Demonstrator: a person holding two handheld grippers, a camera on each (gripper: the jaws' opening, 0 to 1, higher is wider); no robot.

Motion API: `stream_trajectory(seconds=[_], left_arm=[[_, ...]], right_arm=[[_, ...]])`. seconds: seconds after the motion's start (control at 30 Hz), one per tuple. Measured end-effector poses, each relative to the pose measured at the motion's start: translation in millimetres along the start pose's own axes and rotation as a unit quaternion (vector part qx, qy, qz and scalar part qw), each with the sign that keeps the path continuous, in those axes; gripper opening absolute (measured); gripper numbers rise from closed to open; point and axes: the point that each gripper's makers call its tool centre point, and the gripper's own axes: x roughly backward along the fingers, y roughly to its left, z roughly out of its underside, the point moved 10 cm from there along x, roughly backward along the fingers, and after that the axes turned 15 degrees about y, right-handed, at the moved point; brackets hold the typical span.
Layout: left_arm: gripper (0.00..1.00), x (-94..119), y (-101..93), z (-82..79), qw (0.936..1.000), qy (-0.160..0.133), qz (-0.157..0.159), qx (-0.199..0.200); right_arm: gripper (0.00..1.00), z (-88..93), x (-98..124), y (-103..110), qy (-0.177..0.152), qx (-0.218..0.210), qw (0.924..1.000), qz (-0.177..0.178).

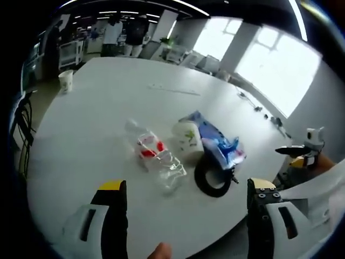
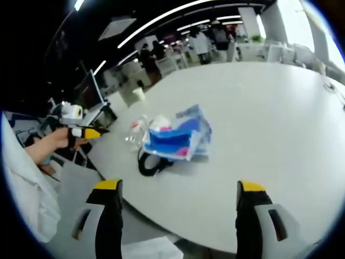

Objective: Arrange the tabletop items into an orderly group along one side of the table until the central work area is clear of visible clutter.

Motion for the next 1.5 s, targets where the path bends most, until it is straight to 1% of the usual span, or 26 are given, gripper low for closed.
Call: stream_trajectory(seconds=[0.17, 0.4, 0.9, 0.97, 1.17, 1.23, 1.37, 1.4, 1.5], left_arm=[[0.88, -5.0, 5.7, -4.6, 0.9999, -0.001, -0.003, 0.011], [0.88, -12.3, 8.3, -11.9, 0.9999, 0.000, -0.004, 0.017], [0.86, -31.2, 13.3, -23.0, 0.9986, 0.002, -0.016, 0.050], [0.86, -34.3, 13.8, -23.9, 0.9983, 0.007, -0.021, 0.054], [0.84, -40.7, 13.8, -25.9, 0.9974, 0.007, -0.028, 0.067], [0.84, -42.2, 14.3, -26.7, 0.9968, 0.013, -0.034, 0.071], [0.84, -44.1, 16.3, -28.7, 0.9950, 0.010, -0.049, 0.086], [0.84, -44.6, 16.2, -29.6, 0.9947, 0.006, -0.051, 0.089], [0.83, -46.5, 15.9, -31.3, 0.9943, 0.007, -0.053, 0.092]], right_arm=[[0.84, 1.2, -1.8, -0.2, 0.002, 0.000, 1.0000, -0.001], [0.84, 3.0, -2.7, -0.6, 0.007, -0.001, 1.0000, -0.001], [0.84, -1.2, -4.7, 1.8, 0.008, 0.005, 1.0000, -0.004], [0.84, -1.6, -5.7, 2.6, 0.009, 0.006, 0.9999, -0.005], [0.84, -6.2, -7.8, 5.1, 0.012, 0.014, 0.9998, -0.008], [0.84, -8.2, -8.8, 5.5, 0.013, 0.016, 0.9997, -0.010], [0.83, -11.4, -10.9, 6.6, 0.014, 0.021, 0.9996, -0.012], [0.83, -12.3, -11.1, 7.3, 0.015, 0.023, 0.9995, -0.013], [0.83, -14.6, -12.1, 8.0, 0.017, 0.029, 0.9993, -0.014]])
